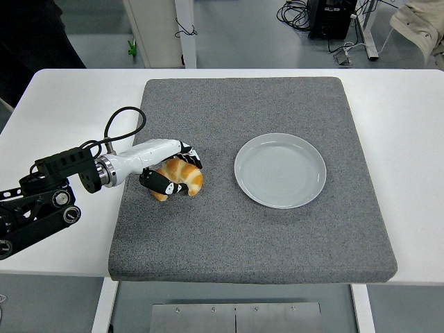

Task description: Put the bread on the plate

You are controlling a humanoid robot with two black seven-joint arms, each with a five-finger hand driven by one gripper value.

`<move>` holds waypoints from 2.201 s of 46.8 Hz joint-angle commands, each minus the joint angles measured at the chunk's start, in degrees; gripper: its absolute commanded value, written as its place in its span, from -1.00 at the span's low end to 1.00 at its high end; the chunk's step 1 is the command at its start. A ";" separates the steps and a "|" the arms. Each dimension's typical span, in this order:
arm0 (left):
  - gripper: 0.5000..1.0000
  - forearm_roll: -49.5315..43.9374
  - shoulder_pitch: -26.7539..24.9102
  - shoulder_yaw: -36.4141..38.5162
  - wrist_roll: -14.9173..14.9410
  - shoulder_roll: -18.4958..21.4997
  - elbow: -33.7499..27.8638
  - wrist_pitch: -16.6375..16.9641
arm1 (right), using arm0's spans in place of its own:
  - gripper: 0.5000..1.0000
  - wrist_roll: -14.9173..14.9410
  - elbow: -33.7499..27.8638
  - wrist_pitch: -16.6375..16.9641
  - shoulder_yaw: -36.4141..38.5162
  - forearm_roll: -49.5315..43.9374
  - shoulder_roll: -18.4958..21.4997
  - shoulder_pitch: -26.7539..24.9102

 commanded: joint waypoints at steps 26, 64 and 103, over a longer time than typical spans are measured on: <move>-0.99 -4.95 -12.22 -9.22 -0.57 0.98 3.77 -8.23 | 1.00 0.00 0.00 -0.01 0.00 0.00 0.00 0.06; -0.99 -2.40 -17.05 -18.98 -0.40 -7.80 7.46 -15.88 | 1.00 0.00 0.00 -0.01 0.00 0.00 0.00 0.06; -0.99 6.39 -16.79 -15.55 0.31 -21.69 7.46 -15.35 | 1.00 0.00 0.00 -0.01 0.00 0.00 0.00 -0.02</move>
